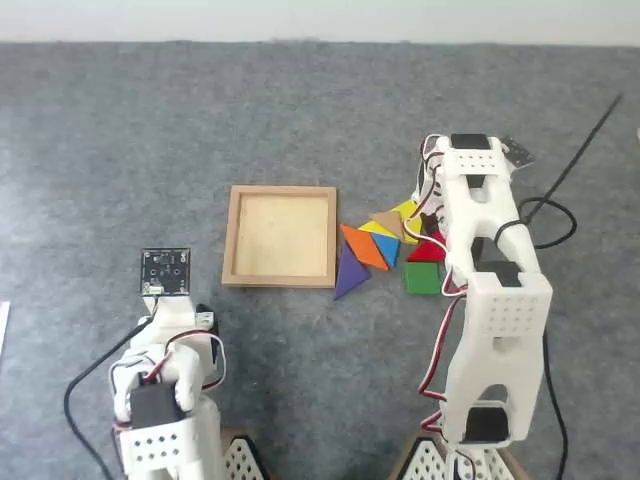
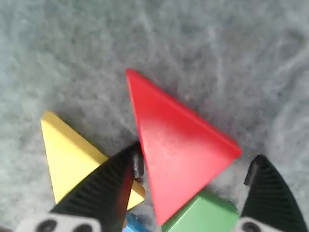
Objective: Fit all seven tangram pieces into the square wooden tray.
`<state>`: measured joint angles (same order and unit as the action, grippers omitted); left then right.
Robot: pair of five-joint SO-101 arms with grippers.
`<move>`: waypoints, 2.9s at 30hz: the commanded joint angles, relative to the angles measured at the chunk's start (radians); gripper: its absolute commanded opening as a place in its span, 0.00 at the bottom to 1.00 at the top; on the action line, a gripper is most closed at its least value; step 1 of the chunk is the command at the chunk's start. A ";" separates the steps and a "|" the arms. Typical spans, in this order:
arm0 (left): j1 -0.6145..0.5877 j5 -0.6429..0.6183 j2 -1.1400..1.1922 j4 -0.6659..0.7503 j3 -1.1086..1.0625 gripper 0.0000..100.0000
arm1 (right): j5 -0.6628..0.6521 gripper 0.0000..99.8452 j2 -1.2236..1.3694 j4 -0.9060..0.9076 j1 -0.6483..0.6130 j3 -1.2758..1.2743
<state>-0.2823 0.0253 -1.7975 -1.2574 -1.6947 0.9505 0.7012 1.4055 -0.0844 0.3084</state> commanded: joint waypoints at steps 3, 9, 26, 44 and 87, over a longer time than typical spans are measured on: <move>0.005 0.000 -0.018 -0.003 0.012 0.08 | -0.135 0.33 0.010 0.008 -0.012 0.011; 0.005 0.000 -0.018 -0.003 0.012 0.08 | -0.407 0.33 0.012 0.038 0.018 0.011; 0.005 0.000 -0.018 -0.003 0.012 0.08 | -0.738 0.33 0.002 0.209 0.082 0.011; 0.005 0.000 -0.018 -0.003 0.012 0.08 | -1.493 0.33 0.039 0.246 0.142 0.043; 0.005 0.000 -0.018 -0.003 0.012 0.08 | -1.186 0.33 -0.004 0.243 0.219 0.338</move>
<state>-0.2823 0.0253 -1.7975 -1.2574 -1.6947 -0.2969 0.7748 1.6924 0.0736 0.6199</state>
